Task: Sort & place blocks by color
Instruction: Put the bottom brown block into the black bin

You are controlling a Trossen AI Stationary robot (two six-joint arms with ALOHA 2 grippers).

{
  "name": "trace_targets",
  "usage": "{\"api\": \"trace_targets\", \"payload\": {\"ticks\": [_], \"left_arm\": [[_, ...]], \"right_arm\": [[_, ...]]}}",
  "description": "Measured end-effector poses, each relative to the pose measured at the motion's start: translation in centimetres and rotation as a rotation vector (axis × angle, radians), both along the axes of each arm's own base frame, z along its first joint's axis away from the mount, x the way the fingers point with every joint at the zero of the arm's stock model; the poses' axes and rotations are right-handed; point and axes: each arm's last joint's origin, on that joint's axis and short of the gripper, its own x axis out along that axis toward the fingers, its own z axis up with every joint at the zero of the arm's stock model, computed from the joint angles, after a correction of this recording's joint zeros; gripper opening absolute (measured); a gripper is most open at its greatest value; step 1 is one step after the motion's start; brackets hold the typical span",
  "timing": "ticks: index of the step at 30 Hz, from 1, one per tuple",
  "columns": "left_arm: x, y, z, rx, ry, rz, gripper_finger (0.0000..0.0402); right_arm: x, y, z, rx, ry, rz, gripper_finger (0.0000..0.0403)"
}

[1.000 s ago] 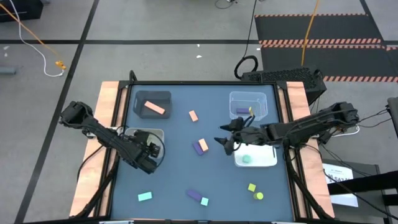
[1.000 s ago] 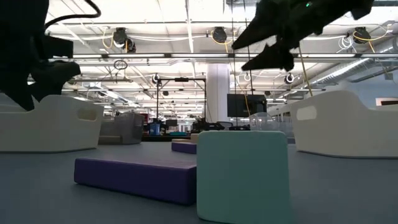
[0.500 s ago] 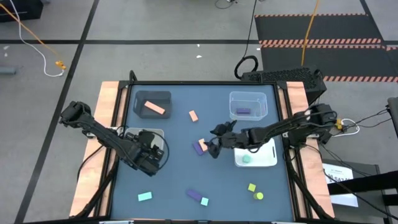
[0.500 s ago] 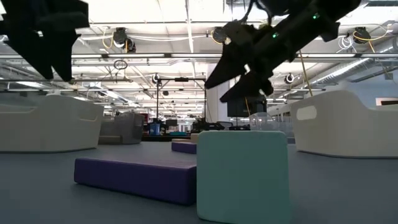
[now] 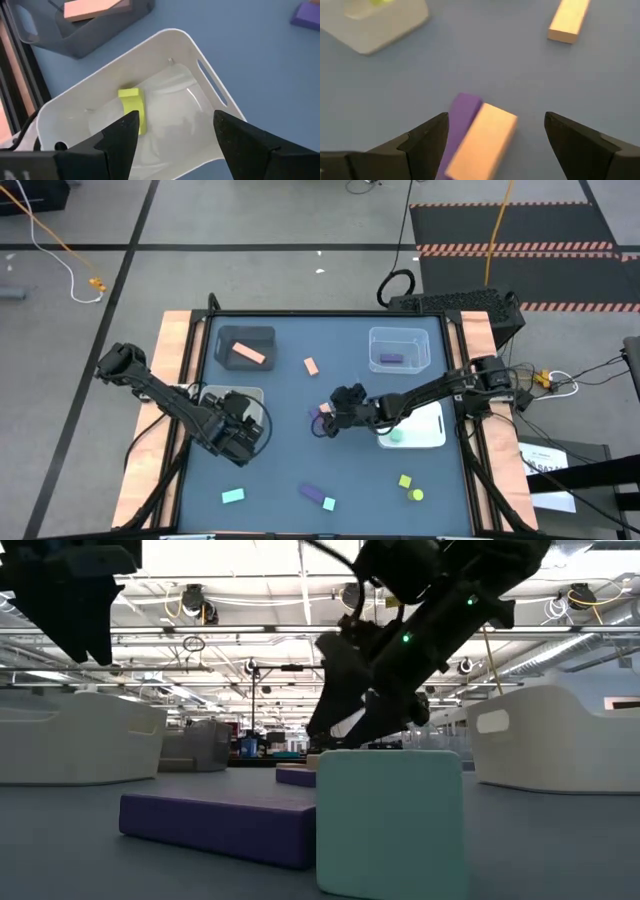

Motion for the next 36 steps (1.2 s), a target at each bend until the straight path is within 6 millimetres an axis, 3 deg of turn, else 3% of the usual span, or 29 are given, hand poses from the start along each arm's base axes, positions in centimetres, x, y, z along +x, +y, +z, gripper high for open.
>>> {"api": "trace_targets", "payload": {"ticks": [9,16,20,25,27,31,36], "left_arm": [[-0.2,-0.4,0.0,0.001,0.002,-0.021,0.0255],[-0.2,-0.4,0.0,0.001,0.005,-0.027,0.0255],[-0.2,-0.4,0.0,0.001,0.005,-0.027,0.0255],[-0.2,-0.4,0.0,0.001,0.002,-0.025,0.0255],[-0.2,-0.4,0.0,0.000,-0.001,-0.019,0.0255],[-0.2,-0.4,0.0,-0.001,-0.002,-0.019,0.0255],[0.2,-0.5,0.0,0.002,-0.055,-0.027,0.0255]], "right_arm": [[0.7,0.3,-1.0,-0.015,0.057,0.004,0.0316],[1.1,0.3,-2.0,-0.029,0.119,0.005,0.0283],[1.0,0.1,-2.1,-0.029,0.140,-0.002,0.0229],[1.0,-0.4,-2.1,-0.017,0.153,-0.002,0.0117],[1.0,-0.6,-2.1,-0.019,0.158,0.016,0.0112],[1.0,-0.9,-1.4,-0.020,0.163,0.085,0.0112],[0.7,-1.3,2.0,-0.053,0.088,0.149,0.0112]]}}
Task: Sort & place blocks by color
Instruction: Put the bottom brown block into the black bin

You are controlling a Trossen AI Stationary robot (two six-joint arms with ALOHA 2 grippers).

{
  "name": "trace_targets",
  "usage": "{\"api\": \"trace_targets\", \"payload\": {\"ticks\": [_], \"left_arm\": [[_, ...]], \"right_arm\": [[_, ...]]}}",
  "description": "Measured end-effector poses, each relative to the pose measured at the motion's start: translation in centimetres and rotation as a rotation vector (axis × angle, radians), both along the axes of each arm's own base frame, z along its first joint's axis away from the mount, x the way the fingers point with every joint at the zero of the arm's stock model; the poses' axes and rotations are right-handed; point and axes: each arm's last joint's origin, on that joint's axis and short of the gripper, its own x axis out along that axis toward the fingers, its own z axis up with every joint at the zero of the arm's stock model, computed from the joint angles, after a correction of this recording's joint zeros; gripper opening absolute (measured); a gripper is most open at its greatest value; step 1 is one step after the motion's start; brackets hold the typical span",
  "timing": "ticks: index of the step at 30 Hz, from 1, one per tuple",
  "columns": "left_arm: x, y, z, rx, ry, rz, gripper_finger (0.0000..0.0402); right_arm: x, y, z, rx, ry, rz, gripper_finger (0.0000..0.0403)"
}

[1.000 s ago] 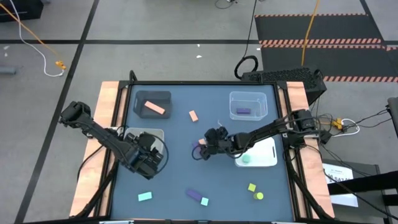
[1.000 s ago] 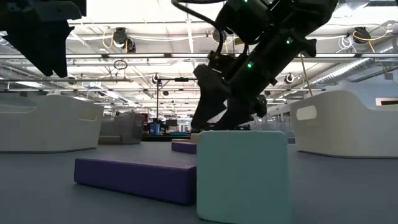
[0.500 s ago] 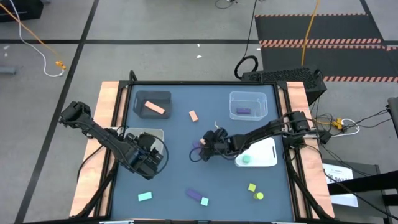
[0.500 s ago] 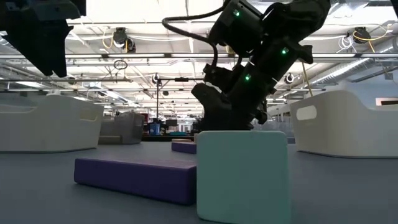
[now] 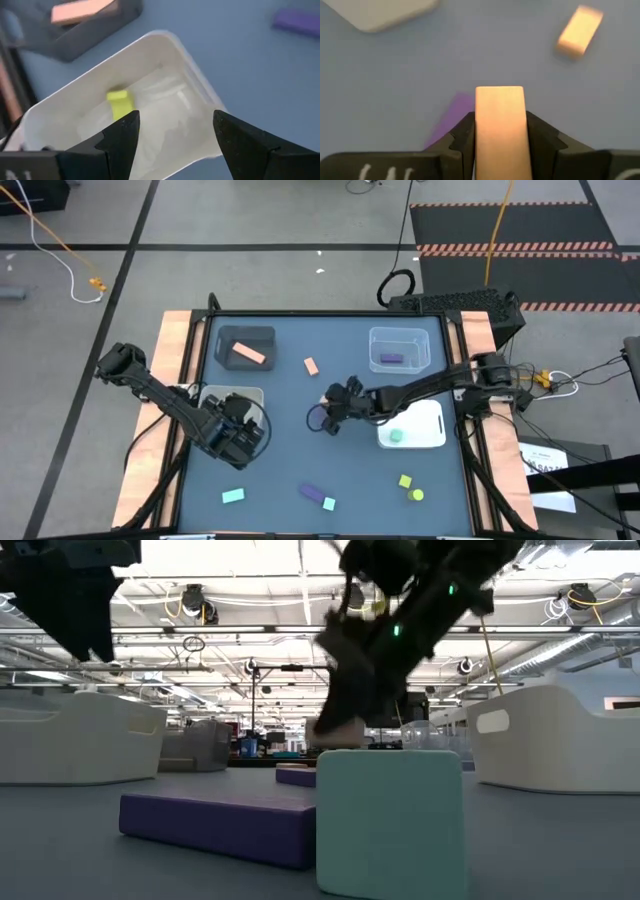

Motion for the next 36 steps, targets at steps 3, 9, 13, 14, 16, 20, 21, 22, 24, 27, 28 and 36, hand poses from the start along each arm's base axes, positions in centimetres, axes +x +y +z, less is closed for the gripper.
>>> {"api": "trace_targets", "payload": {"ticks": [3,9,13,14,16,20,21,22,24,27,28,36], "left_arm": [[0.8,-0.3,0.1,0.054,-0.089,-0.083,0.0255],[3.8,-1.5,1.0,0.281,-0.311,-0.359,0.0255],[5.8,-2.7,2.4,0.404,-0.416,-0.516,0.0255],[6.2,-2.9,2.8,0.423,-0.442,-0.544,0.0255],[6.9,-3.4,3.7,0.461,-0.501,-0.573,0.0255],[7.6,-3.7,4.8,0.524,-0.568,-0.585,0.0255],[7.7,-3.7,5.0,0.532,-0.575,-0.589,0.0255],[7.8,-3.7,5.2,0.537,-0.586,-0.590,0.0255],[8.2,-3.5,5.3,0.541,-0.604,-0.589,0.0255],[9.1,-3.6,5.0,0.540,-0.608,-0.644,0.0255],[9.4,-3.7,5.0,0.543,-0.615,-0.658,0.0255],[11.5,-3.1,5.0,0.598,-0.672,-0.687,0.0255]], "right_arm": [[-0.5,-0.1,2.4,-0.042,-0.051,0.047,0.0112],[-1.4,-0.2,7.3,-0.159,-0.213,0.150,0.0112],[-2.0,0.1,9.9,-0.223,-0.385,0.265,0.0112],[-2.2,0.3,10.4,-0.229,-0.432,0.308,0.0112],[-2.7,0.7,11.0,-0.233,-0.493,0.410,0.0112],[-3.3,1.7,11.4,-0.263,-0.612,0.566,0.0112],[-3.4,1.9,11.5,-0.270,-0.653,0.587,0.0112],[-3.5,2.1,11.7,-0.279,-0.695,0.609,0.0111],[-3.7,2.4,11.9,-0.282,-0.759,0.652,0.0112],[-3.6,2.6,12.1,-0.292,-0.807,0.669,0.0112],[-3.6,2.6,12.1,-0.298,-0.813,0.667,0.0111],[-3.6,2.7,12.2,-0.305,-0.826,0.674,0.0111]]}}
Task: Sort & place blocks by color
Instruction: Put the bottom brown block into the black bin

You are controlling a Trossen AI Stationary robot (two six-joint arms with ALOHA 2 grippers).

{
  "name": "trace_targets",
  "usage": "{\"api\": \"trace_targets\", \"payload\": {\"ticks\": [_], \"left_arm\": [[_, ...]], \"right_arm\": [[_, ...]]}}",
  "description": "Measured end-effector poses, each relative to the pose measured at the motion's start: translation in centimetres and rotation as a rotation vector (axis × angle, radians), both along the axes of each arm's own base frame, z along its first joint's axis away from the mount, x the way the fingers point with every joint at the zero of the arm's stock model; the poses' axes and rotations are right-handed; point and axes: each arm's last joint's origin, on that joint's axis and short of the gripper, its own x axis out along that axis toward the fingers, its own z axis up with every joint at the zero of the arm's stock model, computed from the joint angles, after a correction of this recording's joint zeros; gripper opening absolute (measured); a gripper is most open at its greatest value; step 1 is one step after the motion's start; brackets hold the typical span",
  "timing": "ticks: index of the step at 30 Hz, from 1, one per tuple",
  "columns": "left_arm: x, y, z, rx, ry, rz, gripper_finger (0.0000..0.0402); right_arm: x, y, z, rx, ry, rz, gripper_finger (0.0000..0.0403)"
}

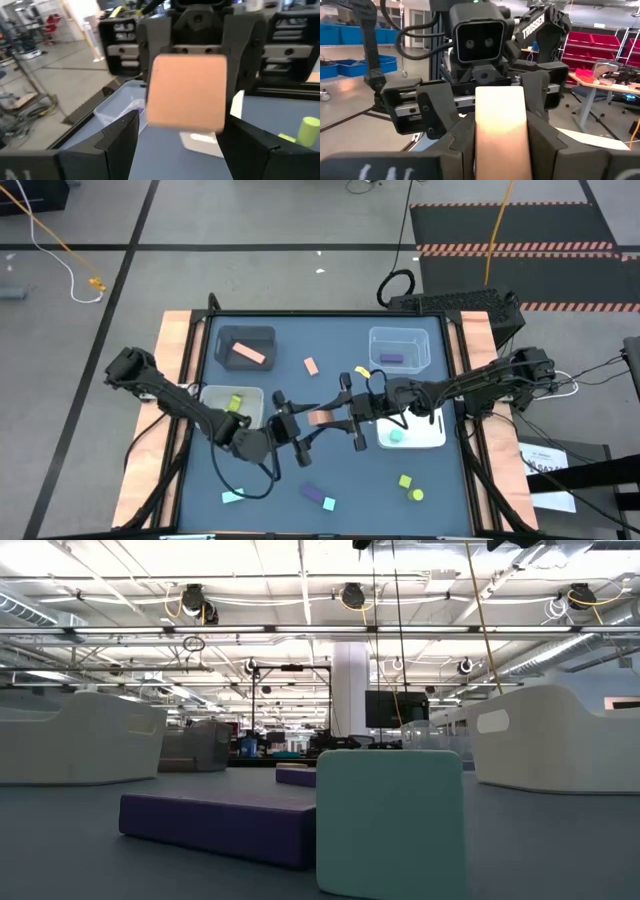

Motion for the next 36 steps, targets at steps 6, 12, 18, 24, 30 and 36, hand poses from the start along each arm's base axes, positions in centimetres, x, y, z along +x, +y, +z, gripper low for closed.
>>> {"api": "trace_targets", "payload": {"ticks": [6,12,18,24,30,36], "left_arm": [[0.9,1.2,0.2,-0.049,-0.014,-0.097,0.0246],[1.3,2.0,0.3,-0.059,-0.013,-0.125,0.0152],[1.3,1.9,0.3,-0.050,-0.015,-0.137,0.0132],[1.3,1.8,0.2,-0.045,-0.003,-0.135,0.0132],[1.3,2.7,0.1,0.049,0.044,-0.040,0.0132],[0.1,7.0,0.5,0.006,0.144,0.165,0.0132]], "right_arm": [[0.0,0.0,0.1,0.002,-0.010,0.002,0.0112],[0.0,0.0,0.1,0.012,-0.005,0.001,0.0112],[-0.1,0.0,0.1,0.041,0.020,0.003,0.0175],[-1.8,-0.5,1.1,0.048,0.122,-0.013,0.0323],[-4.9,-1.3,2.2,0.097,0.284,-0.157,0.0367],[-6.3,-1.9,1.3,0.189,0.452,-0.296,0.0357]]}}
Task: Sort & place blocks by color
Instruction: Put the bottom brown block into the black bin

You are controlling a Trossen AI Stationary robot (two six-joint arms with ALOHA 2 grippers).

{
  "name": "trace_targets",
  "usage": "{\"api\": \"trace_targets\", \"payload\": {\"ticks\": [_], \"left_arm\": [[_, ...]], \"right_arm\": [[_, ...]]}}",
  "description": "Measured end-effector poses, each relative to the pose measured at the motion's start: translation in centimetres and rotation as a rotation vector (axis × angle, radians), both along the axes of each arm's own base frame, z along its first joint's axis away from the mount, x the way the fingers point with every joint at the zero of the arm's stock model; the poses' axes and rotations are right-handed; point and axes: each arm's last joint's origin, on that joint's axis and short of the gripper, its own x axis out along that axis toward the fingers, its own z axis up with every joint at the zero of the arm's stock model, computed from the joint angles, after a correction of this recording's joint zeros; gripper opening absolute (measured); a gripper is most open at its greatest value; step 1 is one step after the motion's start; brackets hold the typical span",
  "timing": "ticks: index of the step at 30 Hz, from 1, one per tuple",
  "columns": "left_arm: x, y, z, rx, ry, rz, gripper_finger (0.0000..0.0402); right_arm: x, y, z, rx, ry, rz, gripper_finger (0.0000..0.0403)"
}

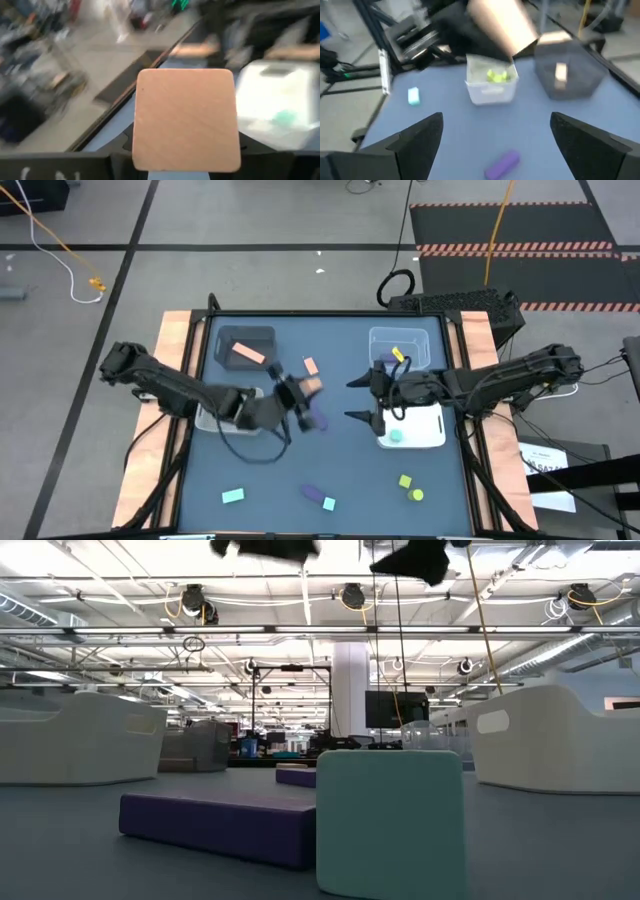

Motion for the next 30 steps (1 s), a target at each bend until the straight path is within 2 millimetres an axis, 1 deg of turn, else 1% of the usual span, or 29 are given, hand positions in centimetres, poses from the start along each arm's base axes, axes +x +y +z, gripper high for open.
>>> {"api": "trace_targets", "payload": {"ticks": [3,7,9,11,14,18,20,22,25,27,30], "left_arm": [[-0.9,3.2,-0.3,-0.061,0.066,0.127,0.0132],[-2.9,7.8,-1.0,-0.162,0.188,0.330,0.0132],[-4.5,10.0,-1.8,-0.211,0.289,0.447,0.0132],[-5.5,12.1,-2.1,-0.302,0.317,0.536,0.0132],[-6.7,14.6,-3.8,-0.414,0.413,0.591,0.0132],[-7.8,17.2,-5.7,-0.455,0.422,0.661,0.0132],[-8.5,18.2,-6.9,-0.490,0.429,0.694,0.0132],[-9.1,18.9,-7.8,-0.527,0.420,0.710,0.0132],[-10.0,19.6,-9.2,-0.577,0.425,0.737,0.0137],[-10.4,19.8,-9.9,-0.588,0.427,0.759,0.0157],[-10.8,19.9,-10.3,-0.601,0.422,0.785,0.0190]], "right_arm": [[0.0,-0.1,-0.8,0.017,0.040,-0.043,0.0352],[0.0,-0.2,-2.9,0.003,0.035,-0.092,0.0350],[0.0,-0.5,-3.9,0.004,-0.004,-0.116,0.0349],[-0.2,-0.8,-4.9,0.009,-0.060,-0.144,0.0349],[-0.5,-1.4,-5.9,0.022,-0.194,-0.173,0.0349],[-1.5,-2.3,-6.8,0.038,-0.384,-0.216,0.0349],[-2.1,-2.7,-7.1,0.058,-0.453,-0.247,0.0350],[-2.5,-3.0,-7.4,0.077,-0.484,-0.259,0.0350],[-2.5,-3.2,-7.9,0.065,-0.449,-0.265,0.0350],[-2.4,-3.2,-8.2,0.042,-0.404,-0.269,0.0350],[-2.0,-3.6,-8.4,0.022,-0.329,-0.284,0.0350]]}}
